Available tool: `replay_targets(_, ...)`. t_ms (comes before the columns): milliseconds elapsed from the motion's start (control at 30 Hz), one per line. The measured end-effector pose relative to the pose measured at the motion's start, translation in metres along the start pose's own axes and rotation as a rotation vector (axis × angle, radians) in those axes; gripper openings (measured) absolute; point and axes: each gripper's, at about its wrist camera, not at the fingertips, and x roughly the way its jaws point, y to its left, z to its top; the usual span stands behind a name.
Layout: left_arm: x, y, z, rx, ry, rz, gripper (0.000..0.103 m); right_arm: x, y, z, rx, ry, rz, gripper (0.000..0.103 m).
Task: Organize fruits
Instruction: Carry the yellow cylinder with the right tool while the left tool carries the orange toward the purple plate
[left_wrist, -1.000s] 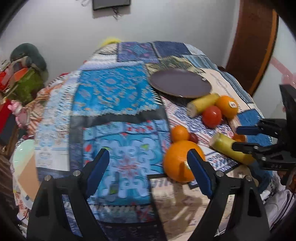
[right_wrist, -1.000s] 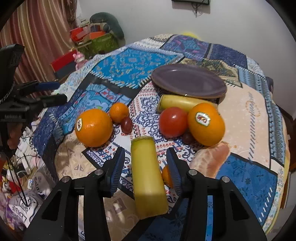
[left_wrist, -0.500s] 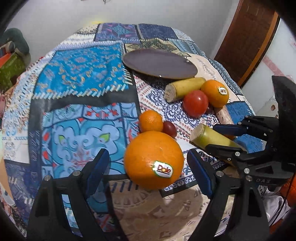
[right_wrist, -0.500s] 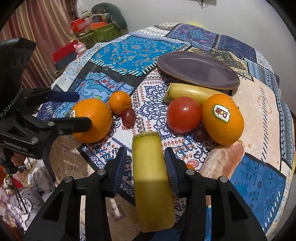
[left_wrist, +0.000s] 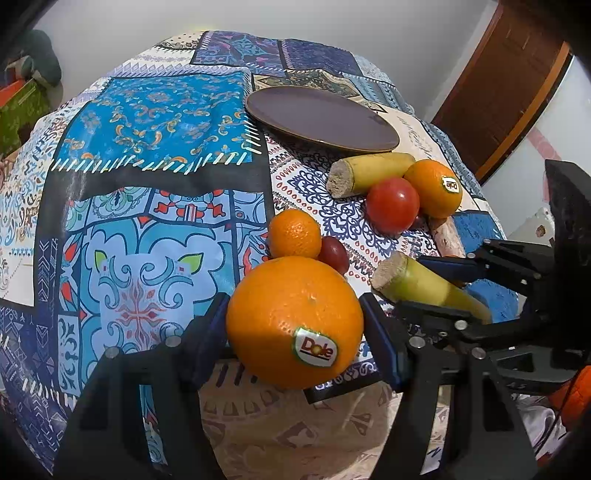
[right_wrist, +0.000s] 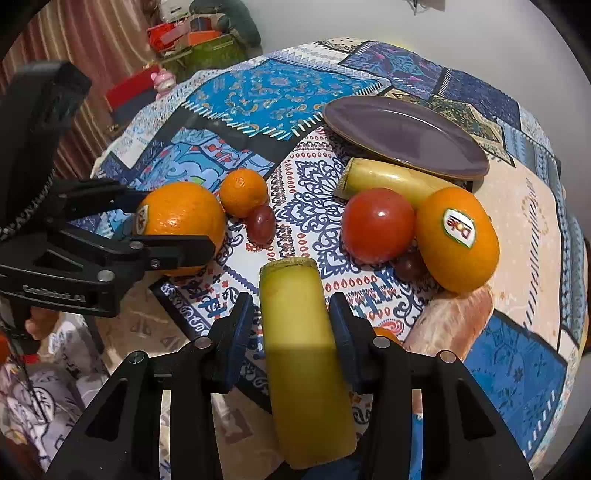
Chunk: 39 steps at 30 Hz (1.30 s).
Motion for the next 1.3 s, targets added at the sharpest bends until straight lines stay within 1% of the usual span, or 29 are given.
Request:
replay_targets(133, -0.005, 0.001, 0.001, -0.017, 0.001, 0.004, 0.069, 0.005, 0.001, 0.005, -0.008, -0.001, -0.013, 0.036)
replay_targets(233, -0.011, 0.003, 0.002, -0.021, -0.011, 0.013, 0.069, 0.003, -0.002, 0.008, 0.022, -0.009, 0.009, 0.036)
replay_targets(433, -0.034, 0.002, 0.01, -0.031, -0.069, 0.024, 0.069, -0.025, -0.007, 0.011, 0.054, -0.086, 0.011, 0.035)
replay_targets(600, -0.058, -0.006, 0.02, -0.015, -0.129, 0.051, 0.069, -0.06, -0.015, 0.016, 0.091, -0.181, 0.01, 0.034)
replay_targets(833, -0.084, -0.012, 0.036, -0.014, -0.21, 0.084, 0.069, -0.091, -0.025, 0.023, 0.12, -0.264, -0.006, 0.033)
replay_targets(1033, -0.094, -0.019, 0.053, -0.006, -0.264, 0.1, 0.069, -0.114, -0.039, 0.033, 0.134, -0.33, -0.029, 0.033)
replay_targets(1167, -0.096, -0.025, 0.066, 0.009, -0.295, 0.118, 0.069, -0.121, -0.049, 0.035, 0.148, -0.356, -0.046, 0.033)
replay_targets(1300, -0.094, -0.026, 0.08, 0.012, -0.312, 0.12, 0.069, -0.125, -0.062, 0.04, 0.168, -0.376, -0.054, 0.033)
